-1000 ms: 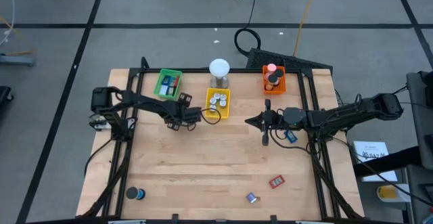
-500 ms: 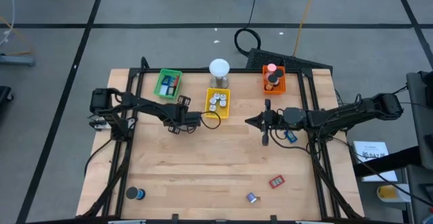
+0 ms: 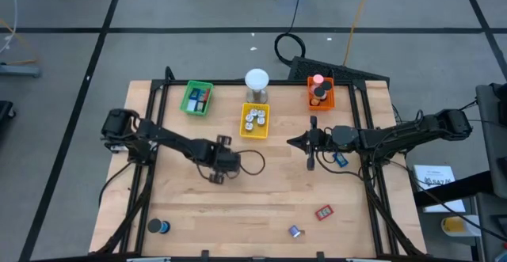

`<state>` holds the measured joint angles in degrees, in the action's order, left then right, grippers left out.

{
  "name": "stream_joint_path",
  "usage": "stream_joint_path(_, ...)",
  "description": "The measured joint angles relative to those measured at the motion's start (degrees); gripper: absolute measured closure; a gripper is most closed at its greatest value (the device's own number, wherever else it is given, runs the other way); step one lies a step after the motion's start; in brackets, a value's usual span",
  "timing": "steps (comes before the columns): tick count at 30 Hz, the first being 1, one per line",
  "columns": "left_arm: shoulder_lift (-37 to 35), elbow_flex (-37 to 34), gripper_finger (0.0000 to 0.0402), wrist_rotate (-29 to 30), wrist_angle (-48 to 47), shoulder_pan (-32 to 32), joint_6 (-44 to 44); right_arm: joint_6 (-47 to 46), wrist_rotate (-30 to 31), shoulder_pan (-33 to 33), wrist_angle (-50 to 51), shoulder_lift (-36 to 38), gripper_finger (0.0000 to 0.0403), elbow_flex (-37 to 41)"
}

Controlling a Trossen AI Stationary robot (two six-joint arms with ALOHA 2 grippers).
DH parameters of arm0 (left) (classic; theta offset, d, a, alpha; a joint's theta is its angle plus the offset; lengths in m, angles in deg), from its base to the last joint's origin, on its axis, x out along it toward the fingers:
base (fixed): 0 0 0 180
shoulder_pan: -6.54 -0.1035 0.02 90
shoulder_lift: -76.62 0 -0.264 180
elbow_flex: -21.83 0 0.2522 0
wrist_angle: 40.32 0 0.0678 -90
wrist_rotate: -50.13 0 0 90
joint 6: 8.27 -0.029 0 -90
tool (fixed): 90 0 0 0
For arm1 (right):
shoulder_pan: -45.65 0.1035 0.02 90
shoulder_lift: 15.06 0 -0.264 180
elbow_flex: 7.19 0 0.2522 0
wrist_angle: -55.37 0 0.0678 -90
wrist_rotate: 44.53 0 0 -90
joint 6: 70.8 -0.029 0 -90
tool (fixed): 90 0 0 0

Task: Pick & Place Office items
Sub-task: Put the pink charger adapter into the yellow bin

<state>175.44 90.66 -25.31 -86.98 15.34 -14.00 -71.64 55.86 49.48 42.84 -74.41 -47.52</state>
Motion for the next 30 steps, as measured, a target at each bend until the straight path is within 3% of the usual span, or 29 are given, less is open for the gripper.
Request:
stream_joint_path(4, 0.1, 0.3, 0.0258, -6.2, 8.3, 1.9, 5.4, 0.0, 0.0, 0.0, 0.0, 0.0, 0.0403, 0.0)
stream_joint_path(8, 0.5, 0.3, 0.0246, -7.6, 14.9, 2.3, 13.4, -0.1, 0.0, 0.0, 0.0, 0.0, 0.0403, 0.0)
stream_joint_path(20, 0.5, 0.3, 0.0167, -7.3, 13.1, 2.9, 15.1, -0.4, 0.0, 0.0, 0.2, 0.0, 0.0403, 0.0)
stream_joint_path(24, 0.7, 0.3, 0.0172, -8.1, 13.4, 2.9, 15.4, -0.3, 0.0, 0.0, 0.2, 0.0, 0.0403, 0.0)
stream_joint_path(30, 3.5, 0.3, 0.0221, -9.0, 16.1, 4.2, 13.4, -0.3, 0.0, 0.0, 0.5, 0.0, 0.0403, 0.0)
